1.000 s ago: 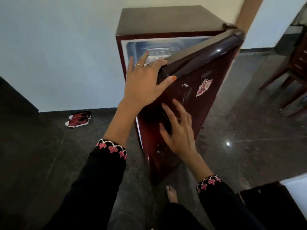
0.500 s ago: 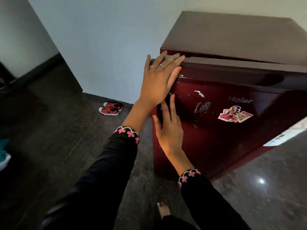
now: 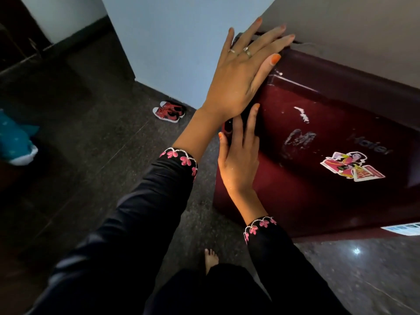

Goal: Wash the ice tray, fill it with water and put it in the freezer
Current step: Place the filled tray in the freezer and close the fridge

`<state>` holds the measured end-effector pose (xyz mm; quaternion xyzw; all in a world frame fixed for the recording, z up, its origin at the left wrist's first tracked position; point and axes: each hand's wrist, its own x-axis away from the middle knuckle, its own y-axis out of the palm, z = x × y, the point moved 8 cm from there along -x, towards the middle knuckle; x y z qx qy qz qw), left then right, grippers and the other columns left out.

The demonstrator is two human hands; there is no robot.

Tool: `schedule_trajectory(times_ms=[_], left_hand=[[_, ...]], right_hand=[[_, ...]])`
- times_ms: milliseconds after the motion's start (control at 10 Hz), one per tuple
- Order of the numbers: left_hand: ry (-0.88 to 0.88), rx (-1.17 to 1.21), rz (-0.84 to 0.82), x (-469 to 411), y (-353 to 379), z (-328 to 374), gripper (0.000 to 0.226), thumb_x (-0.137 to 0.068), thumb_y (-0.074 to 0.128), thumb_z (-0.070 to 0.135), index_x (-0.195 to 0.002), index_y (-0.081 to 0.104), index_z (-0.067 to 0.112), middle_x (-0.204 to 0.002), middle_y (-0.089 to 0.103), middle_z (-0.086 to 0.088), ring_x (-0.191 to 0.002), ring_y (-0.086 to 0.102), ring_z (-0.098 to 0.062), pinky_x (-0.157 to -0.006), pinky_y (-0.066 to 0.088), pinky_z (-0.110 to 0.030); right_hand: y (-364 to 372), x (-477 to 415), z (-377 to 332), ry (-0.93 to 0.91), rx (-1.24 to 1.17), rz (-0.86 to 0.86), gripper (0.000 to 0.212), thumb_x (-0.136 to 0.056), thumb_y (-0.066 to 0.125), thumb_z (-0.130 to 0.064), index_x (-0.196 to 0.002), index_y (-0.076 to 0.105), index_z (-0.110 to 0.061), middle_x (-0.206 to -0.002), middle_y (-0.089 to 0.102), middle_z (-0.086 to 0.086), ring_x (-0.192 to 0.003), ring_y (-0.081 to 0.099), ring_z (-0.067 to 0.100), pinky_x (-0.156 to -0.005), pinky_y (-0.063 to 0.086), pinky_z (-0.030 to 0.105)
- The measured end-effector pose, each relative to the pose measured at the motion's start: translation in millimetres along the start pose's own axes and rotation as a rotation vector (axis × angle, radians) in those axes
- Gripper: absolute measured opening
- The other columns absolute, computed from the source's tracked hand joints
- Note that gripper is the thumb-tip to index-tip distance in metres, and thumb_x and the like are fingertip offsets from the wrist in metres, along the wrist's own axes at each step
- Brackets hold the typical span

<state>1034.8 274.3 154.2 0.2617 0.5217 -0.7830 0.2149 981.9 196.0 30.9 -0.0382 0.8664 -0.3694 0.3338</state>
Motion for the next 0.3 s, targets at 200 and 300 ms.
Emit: schedule_trajectory(times_ms=[200, 300], left_hand=[[-0.275, -0.062, -0.047, 78.6, -5.0, -35.3, 0.053, -0.104, 0.034, 0.034, -0.154, 0.028, 0.016, -0.163, 0.021, -0.009, -0.151, 0.012, -0.031, -0.121, 0.007, -0.053], [-0.473, -0.161, -0.114, 159.9, -8.6, -73.1, 0.057, -0.103, 0.029, 0.041, -0.155, 0.022, 0.019, -0.164, 0.018, -0.005, -0.151, 0.011, -0.029, -0.120, 0.007, -0.049]], right_hand=[[4.1, 10.2, -7.5, 0.021, -0.094, -0.047, 0.075, -0.092, 0.061, -0.012, -0.155, 0.022, -0.013, -0.163, 0.017, 0.022, -0.112, 0.053, 0.034, -0.097, 0.042, 0.038], [14.4, 33.7, -9.9, 0.083, -0.121, -0.097, 0.086, -0.086, 0.066, -0.014, -0.157, 0.016, -0.010, -0.163, 0.011, 0.026, -0.132, 0.043, 0.036, -0.110, 0.033, 0.039]])
